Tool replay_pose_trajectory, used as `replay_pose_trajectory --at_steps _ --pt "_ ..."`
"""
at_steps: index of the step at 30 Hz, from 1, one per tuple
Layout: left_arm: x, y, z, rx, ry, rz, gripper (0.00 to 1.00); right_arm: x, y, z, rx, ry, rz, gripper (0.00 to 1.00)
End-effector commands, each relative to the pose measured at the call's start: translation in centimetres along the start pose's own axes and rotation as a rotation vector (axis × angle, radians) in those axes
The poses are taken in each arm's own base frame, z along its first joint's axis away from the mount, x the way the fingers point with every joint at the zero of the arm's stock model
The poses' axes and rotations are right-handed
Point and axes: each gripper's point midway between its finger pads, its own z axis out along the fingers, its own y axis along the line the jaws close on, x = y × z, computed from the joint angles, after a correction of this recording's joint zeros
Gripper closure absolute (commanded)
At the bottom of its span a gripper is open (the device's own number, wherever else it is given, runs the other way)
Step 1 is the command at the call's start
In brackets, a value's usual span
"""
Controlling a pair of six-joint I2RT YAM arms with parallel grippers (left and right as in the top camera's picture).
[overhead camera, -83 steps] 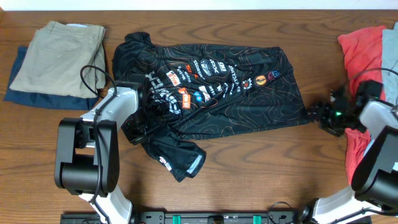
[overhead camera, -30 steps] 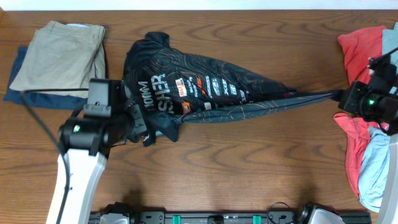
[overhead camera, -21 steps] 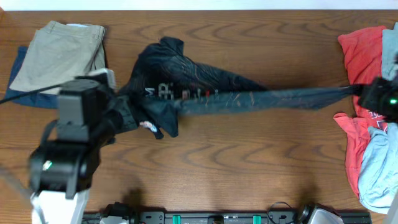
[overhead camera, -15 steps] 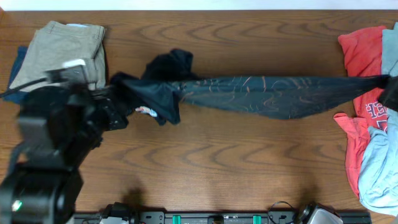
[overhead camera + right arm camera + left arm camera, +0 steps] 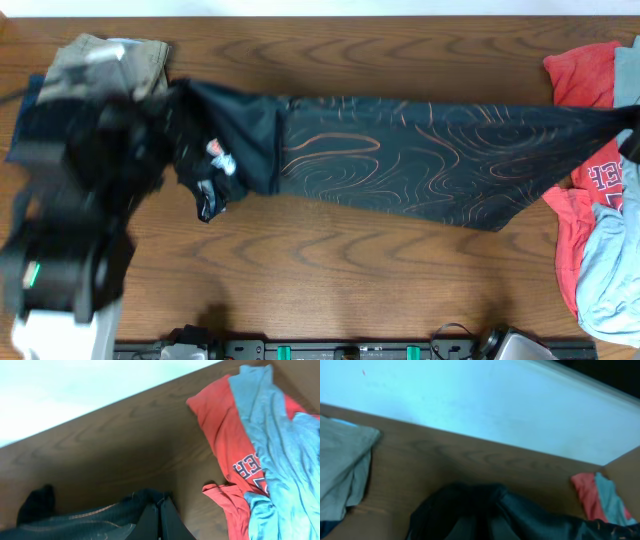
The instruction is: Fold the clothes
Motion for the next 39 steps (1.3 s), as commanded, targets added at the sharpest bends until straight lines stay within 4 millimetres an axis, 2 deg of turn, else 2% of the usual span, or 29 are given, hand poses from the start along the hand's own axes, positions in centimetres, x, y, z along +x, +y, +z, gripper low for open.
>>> replay_pose_trajectory --at_steps 1,4,6,8,10,12,13,16,18,20,22,23,24,26,29,31,34,38,39 --pt "0.0 1.4 5.9 -0.037 0.053 0.022 0.94 -0.3 1.3 3.2 -0.059 0.059 -0.074 0.99" --pt "-0.5 2.2 11.8 -0.035 0.049 0.059 0.94 -1.5 2.2 6.9 -0.091 0.069 -0.103 0.99" --pt "-1.5 2.3 15.1 -0.020 0.007 0.092 0.94 -3.4 2.8 9.4 -0.115 0.026 -0.111 0.99" --pt "-3.6 1.9 17.5 0.008 -0.077 0.111 0.94 -6.0 3.6 11.2 -0.137 -0.063 -0.111 0.99" --pt "-6.7 1.1 18.7 0.042 -0.195 0.128 0.94 -9.4 4.6 11.8 -0.162 -0.194 -0.130 0.99" --pt "-10.4 0.6 18.5 0.059 -0.318 0.114 0.94 -12.8 5.4 10.7 -0.184 -0.338 -0.123 0.99" --pt "-12.2 0.4 17.9 0.065 -0.377 0.111 0.94 -14.5 5.7 9.5 -0.196 -0.412 -0.107 0.99" --pt "-17.4 -0.7 14.7 0.093 -0.532 0.126 0.94 -18.5 5.5 5.1 -0.184 -0.609 -0.021 0.99" --pt "-20.4 -1.2 12.1 0.103 -0.625 0.137 0.94 -20.0 5.0 2.3 -0.154 -0.702 0.002 0.99" --pt "-22.8 -1.5 9.5 0.106 -0.692 0.145 0.94 -20.6 4.5 0.3 -0.115 -0.757 0.013 0.99" --pt "-23.9 -1.8 7.9 0.112 -0.715 0.154 0.94 -20.4 4.1 -0.5 -0.078 -0.763 0.009 0.99" --pt "-23.8 -1.6 7.8 0.108 -0.696 0.152 0.94 -20.0 3.8 -0.4 -0.058 -0.746 -0.001 0.99" --pt "-23.3 -1.5 8.0 0.105 -0.659 0.149 0.94 -19.4 3.6 0.0 -0.044 -0.719 -0.010 0.99" --pt "-20.6 -1.2 9.6 0.112 -0.522 0.139 0.94 -17.6 2.9 1.6 -0.006 -0.624 -0.031 0.99" --pt "-13.9 0.2 12.6 0.103 -0.217 0.086 0.94 -14.3 0.8 4.8 0.088 -0.453 -0.008 0.99" --pt "-8.1 2.3 14.1 0.032 0.020 0.023 0.94 -11.5 -0.7 7.3 0.149 -0.317 0.013 0.99" --pt "0.2 4.9 14.5 -0.068 0.337 -0.062 0.94 -6.7 -2.2 11.2 0.189 -0.086 0.002 0.99" --pt "8.2 7.3 13.8 -0.166 0.643 -0.139 0.94 0.0 -3.9 14.9 0.232 0.221 0.014 0.99" --pt "10.3 8.0 13.6 -0.193 0.721 -0.162 0.94 2.5 -4.6 15.7 0.261 0.333 0.023 0.99"
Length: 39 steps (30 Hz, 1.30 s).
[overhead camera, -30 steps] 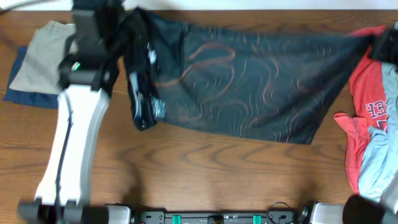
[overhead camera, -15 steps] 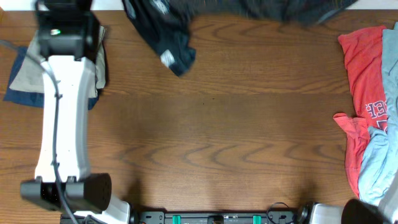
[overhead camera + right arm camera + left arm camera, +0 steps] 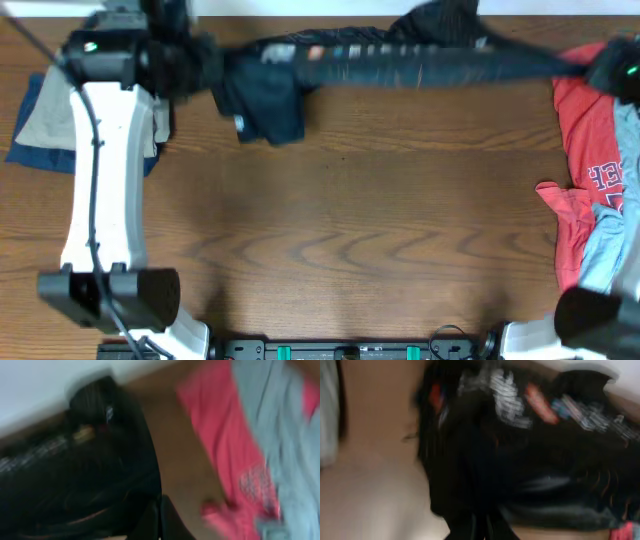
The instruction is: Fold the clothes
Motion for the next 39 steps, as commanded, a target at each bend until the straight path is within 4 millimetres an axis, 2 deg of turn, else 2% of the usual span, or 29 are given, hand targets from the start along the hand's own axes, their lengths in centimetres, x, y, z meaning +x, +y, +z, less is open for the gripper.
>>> replay_pose_trajectory --at_steps 1,5,10,15,20,24,31,35,39 --pt "3.5 2.2 2.3 -0.065 0.158 -0.051 0.94 3.6 -2.9 3.0 0.129 0.189 -0.016 0.99" --pt "8.8 4.5 5.6 -0.121 0.346 -0.103 0.94 9.7 -5.1 6.1 0.228 0.473 -0.005 0.99" --pt "15.6 6.7 8.1 -0.183 0.555 -0.143 0.94 15.6 -6.3 8.8 0.269 0.651 0.024 0.99" --pt "21.2 8.4 9.0 -0.227 0.720 -0.142 0.94 20.4 -7.3 9.9 0.315 0.768 0.062 0.99" --pt "24.1 9.4 8.3 -0.249 0.825 -0.124 0.94 23.2 -8.2 9.7 0.359 0.844 0.051 0.99" --pt "24.0 9.2 7.9 -0.240 0.814 -0.108 0.94 23.3 -8.6 9.4 0.373 0.845 0.049 0.99" --pt "21.8 8.3 8.4 -0.191 0.694 -0.078 0.94 22.4 -7.5 9.0 0.310 0.788 0.057 0.99" --pt "17.9 6.4 7.2 -0.143 0.552 -0.034 0.94 19.9 -5.0 7.8 0.153 0.663 0.040 0.99" --pt "12.8 3.5 3.6 -0.082 0.340 0.032 0.94 15.5 -2.3 4.5 0.008 0.440 0.017 0.99"
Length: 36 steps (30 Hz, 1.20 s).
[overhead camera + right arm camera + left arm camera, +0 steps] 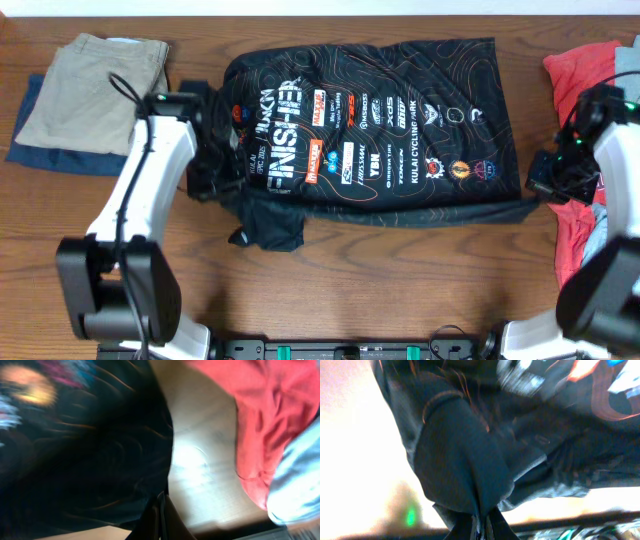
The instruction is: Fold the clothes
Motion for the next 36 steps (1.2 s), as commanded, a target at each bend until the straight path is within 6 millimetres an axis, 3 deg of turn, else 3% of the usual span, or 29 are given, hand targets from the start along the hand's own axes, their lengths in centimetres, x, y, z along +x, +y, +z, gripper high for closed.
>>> replay_pose_trajectory --at_steps 1,5,8,12,16,20,23,26,29,32,36 --pt "-1.9 -2.6 -6.9 0.059 -0.244 0.095 0.94 -1.4 2.2 -6.4 -0.154 -0.228 -0.062 0.99" --pt "-2.6 -4.7 -13.4 0.113 -0.477 0.168 0.94 -1.8 3.0 -13.4 -0.213 -0.468 -0.096 0.99" --pt "-1.7 -5.7 -17.6 0.147 -0.621 0.210 0.94 -1.1 2.9 -18.7 -0.229 -0.640 -0.111 0.99" --pt "1.1 -6.6 -22.7 0.186 -0.789 0.260 0.94 0.5 2.2 -24.7 -0.229 -0.835 -0.111 0.99" --pt "4.6 -6.9 -28.0 0.216 -0.994 0.308 0.94 2.6 0.2 -30.4 -0.181 -1.034 -0.068 0.99" --pt "7.9 -6.9 -33.9 0.234 -1.264 0.343 0.94 4.4 -1.4 -35.2 -0.139 -1.212 -0.024 0.99" --pt "9.5 -6.2 -37.5 0.219 -1.433 0.317 0.94 4.9 -2.1 -37.8 -0.117 -1.314 0.001 0.99" --pt "9.9 -5.8 -40.0 0.217 -1.542 0.275 0.94 4.6 -2.1 -39.1 -0.123 -1.368 0.001 0.99" --pt "8.4 -6.2 -40.1 0.216 -1.538 0.274 0.94 3.3 -1.9 -38.7 -0.129 -1.350 0.004 0.99" --pt "5.2 -6.5 -38.4 0.194 -1.464 0.261 0.94 1.3 -1.2 -37.2 -0.150 -1.289 -0.016 0.99" --pt "-0.9 -7.1 -34.4 0.164 -1.314 0.246 0.94 -2.3 0.2 -34.4 -0.198 -1.181 -0.053 0.99"
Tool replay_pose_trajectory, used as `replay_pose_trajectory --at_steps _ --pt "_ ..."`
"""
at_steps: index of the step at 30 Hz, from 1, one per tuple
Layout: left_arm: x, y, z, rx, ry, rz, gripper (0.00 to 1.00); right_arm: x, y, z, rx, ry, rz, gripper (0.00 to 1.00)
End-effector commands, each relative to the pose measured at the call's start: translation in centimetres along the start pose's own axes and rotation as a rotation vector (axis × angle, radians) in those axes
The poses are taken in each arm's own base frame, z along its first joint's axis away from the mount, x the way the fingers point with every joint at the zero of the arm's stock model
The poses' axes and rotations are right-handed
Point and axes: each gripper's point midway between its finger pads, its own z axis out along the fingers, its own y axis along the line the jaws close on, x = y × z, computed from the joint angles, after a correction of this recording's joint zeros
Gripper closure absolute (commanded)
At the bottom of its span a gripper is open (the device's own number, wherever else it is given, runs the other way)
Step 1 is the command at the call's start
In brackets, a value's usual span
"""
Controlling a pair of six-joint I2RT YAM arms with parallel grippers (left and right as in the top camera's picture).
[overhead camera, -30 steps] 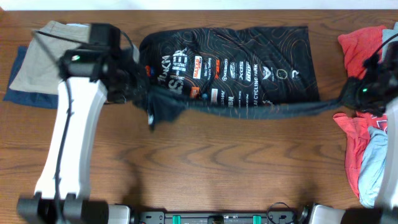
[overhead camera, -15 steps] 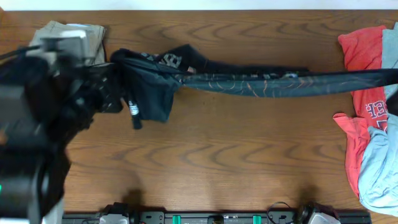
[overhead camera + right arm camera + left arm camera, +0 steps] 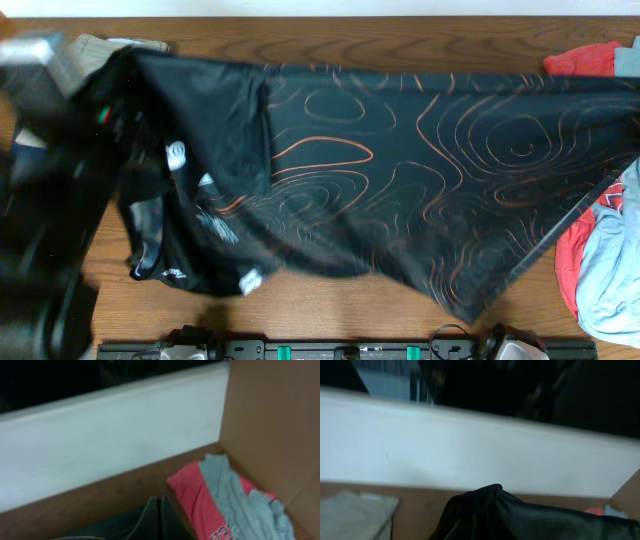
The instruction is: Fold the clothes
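Note:
A black shirt (image 3: 400,170) patterned with orange contour lines hangs stretched in the air between both arms and covers most of the overhead view. My left gripper (image 3: 118,62) is blurred at the shirt's left corner. In the left wrist view its fingers are hidden under bunched black cloth (image 3: 510,517). My right gripper (image 3: 160,510) is shut, with dark fabric at its fingertips. It is out of the overhead view at the right edge.
Folded khaki trousers (image 3: 100,42) lie at the far left, seen again as a grey folded garment (image 3: 350,510). A pile of red and light blue clothes (image 3: 600,270) sits at the right, beside a cardboard wall (image 3: 270,435). The wooden table (image 3: 300,325) shows along the front.
The shirt lay spread flat on the table, print side up, with a gripper at each near corner. Now it is lifted and stretched between both grippers, its plain contour side facing the overhead camera.
At first the shirt was pulled into a narrow band across the table between both shut grippers. Then it was held along the far edge. After that it lay spread flat with the print up, and now it hangs stretched in the air.

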Motion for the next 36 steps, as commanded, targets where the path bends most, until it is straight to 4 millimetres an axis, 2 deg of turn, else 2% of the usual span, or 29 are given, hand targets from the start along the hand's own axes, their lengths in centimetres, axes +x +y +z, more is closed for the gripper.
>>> replay_pose_trajectory --at_steps 1,6,8,10,12,13,15,18,20,22,24,25,27,29,32,34,36 --pt "3.3 2.2 6.6 -0.064 0.141 -0.022 0.94 1.5 -0.3 4.3 -0.017 0.096 0.011 0.99" --pt "8.2 4.6 16.4 -0.097 0.274 -0.032 0.94 3.7 0.4 11.8 -0.092 0.200 0.027 0.99" --pt "9.1 5.3 20.2 -0.093 0.263 -0.027 0.94 3.8 0.9 14.9 -0.113 0.194 0.031 0.99" --pt "8.5 5.6 23.8 -0.074 0.182 -0.019 0.94 3.0 1.6 17.5 -0.132 0.148 0.065 0.99" --pt "6.2 5.4 26.0 -0.043 0.051 -0.010 0.94 1.2 2.3 19.2 -0.157 0.064 0.107 0.99" --pt "4.6 5.2 26.5 -0.031 -0.022 -0.012 0.94 0.0 2.6 19.5 -0.169 0.016 0.128 0.99" --pt "0.3 4.7 26.0 -0.021 -0.203 -0.020 0.94 -3.3 3.0 19.1 -0.197 -0.110 0.167 0.99" --pt "-5.8 3.6 23.4 -0.004 -0.405 -0.022 0.94 -8.1 3.0 16.1 -0.216 -0.276 0.183 0.99" --pt "-9.5 2.5 21.2 0.018 -0.488 -0.017 0.94 -10.7 2.1 13.5 -0.174 -0.360 0.190 0.99" --pt "-12.4 1.7 19.0 0.026 -0.539 -0.002 0.94 -11.9 0.6 11.1 -0.092 -0.407 0.189 0.99" --pt "-13.3 1.0 17.8 0.039 -0.524 0.002 0.94 -11.8 -0.6 9.7 -0.012 -0.406 0.166 0.99" --pt "-12.8 0.5 17.7 0.057 -0.477 0.005 0.94 -11.2 -1.2 9.3 0.030 -0.381 0.144 0.99" --pt "-10.5 0.1 17.8 0.084 -0.350 0.005 0.94 -8.9 -2.1 9.4 0.095 -0.290 0.112 0.99" --pt "-5.9 0.4 18.4 0.081 -0.146 -0.016 0.94 -5.7 -3.0 10.1 0.146 -0.156 0.086 0.99" --pt "3.1 2.0 18.4 0.015 0.218 -0.075 0.94 0.3 -4.6 11.5 0.229 0.077 0.075 0.99" --pt "9.6 3.5 17.3 -0.055 0.473 -0.117 0.94 4.3 -5.6 12.3 0.279 0.225 0.066 0.99" --pt "14.8 4.5 16.1 -0.111 0.679 -0.156 0.94 8.1 -6.6 13.0 0.327 0.368 0.054 0.99"
